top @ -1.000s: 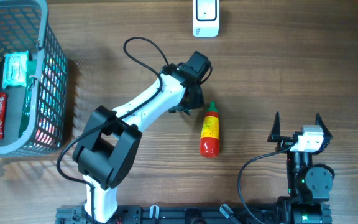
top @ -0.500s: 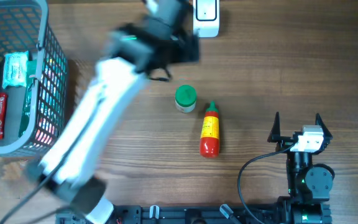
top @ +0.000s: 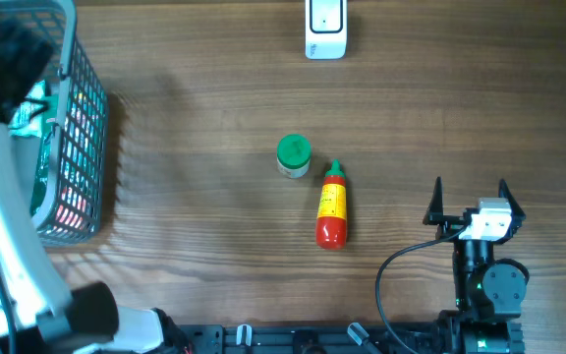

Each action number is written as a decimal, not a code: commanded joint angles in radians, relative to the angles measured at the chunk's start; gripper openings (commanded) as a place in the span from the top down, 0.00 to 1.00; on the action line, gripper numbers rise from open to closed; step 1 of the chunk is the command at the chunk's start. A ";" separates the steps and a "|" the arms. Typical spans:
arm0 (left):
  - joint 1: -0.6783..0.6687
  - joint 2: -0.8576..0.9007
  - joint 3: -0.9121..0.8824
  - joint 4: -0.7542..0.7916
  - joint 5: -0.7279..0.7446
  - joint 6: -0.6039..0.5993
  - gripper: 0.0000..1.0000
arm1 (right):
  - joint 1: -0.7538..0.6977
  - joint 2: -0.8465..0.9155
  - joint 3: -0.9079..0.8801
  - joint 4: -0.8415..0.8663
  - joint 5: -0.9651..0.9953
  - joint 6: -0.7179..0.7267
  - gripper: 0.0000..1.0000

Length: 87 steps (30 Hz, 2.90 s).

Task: Scan the item barcode
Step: 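Carry the green-lidded jar out and place it beside the sauce bottle, then reach the left gripper into the basket and grasp the red-white packet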

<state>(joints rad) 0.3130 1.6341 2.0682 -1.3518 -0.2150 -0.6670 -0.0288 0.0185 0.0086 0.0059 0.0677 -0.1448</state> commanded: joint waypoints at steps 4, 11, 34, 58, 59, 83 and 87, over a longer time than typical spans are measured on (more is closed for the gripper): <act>0.290 0.148 -0.184 -0.008 0.271 -0.101 0.00 | 0.003 -0.005 -0.002 0.004 -0.013 -0.012 0.00; 0.349 0.224 -0.419 0.046 0.271 -0.101 0.00 | 0.003 -0.005 -0.002 0.004 -0.013 -0.012 0.00; 0.345 0.214 -0.892 0.394 0.274 -0.105 0.68 | 0.003 -0.005 -0.002 0.004 -0.013 -0.012 0.00; 0.304 -0.248 -0.340 0.074 0.339 -0.156 0.92 | 0.003 -0.005 -0.002 0.004 -0.013 -0.012 0.00; 0.288 -0.269 -0.340 0.083 0.314 -0.157 0.80 | 0.003 -0.005 -0.002 0.004 -0.013 -0.013 0.00; 0.235 0.317 -0.401 0.080 0.169 -0.315 0.00 | 0.003 -0.005 -0.002 0.004 -0.013 -0.013 0.00; 0.235 0.385 -0.431 0.081 0.169 -0.315 0.00 | 0.003 -0.005 -0.002 0.004 -0.013 -0.012 0.00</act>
<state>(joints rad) 0.5526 1.9587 1.6741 -1.2709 -0.0326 -0.9577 -0.0288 0.0185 0.0086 0.0059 0.0677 -0.1448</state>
